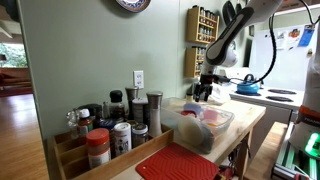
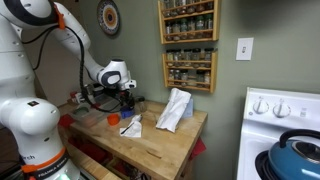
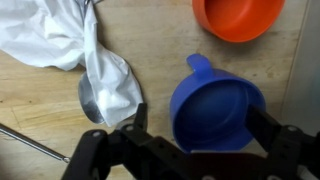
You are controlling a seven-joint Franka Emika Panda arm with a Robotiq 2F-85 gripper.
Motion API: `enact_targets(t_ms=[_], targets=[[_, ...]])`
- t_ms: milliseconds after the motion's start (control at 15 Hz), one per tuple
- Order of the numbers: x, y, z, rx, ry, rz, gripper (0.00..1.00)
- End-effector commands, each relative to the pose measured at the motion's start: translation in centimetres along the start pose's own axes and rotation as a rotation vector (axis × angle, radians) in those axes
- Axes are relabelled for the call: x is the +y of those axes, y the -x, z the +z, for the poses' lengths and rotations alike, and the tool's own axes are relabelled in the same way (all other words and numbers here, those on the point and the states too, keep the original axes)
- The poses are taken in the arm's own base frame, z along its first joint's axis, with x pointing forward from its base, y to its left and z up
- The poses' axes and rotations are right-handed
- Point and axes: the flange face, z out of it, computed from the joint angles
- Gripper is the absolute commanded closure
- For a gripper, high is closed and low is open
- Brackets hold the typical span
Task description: Pick up the blue cup from the countertop and put it into the crisper drawer pick up the orange cup and put it in the blue cup inside the crisper drawer
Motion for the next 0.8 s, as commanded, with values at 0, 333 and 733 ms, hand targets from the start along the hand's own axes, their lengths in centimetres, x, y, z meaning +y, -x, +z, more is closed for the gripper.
enact_targets(t_ms=[0,333,733], targets=[[-0.1,-1.6,2.7,0.000,-0.002,0.016,0.00],[0.4,-2.7,4.2,-0.014,-0.003,0.023,0.42],[1.4,-3.3,4.2,-0.024,-0.018,0.027,0.89]])
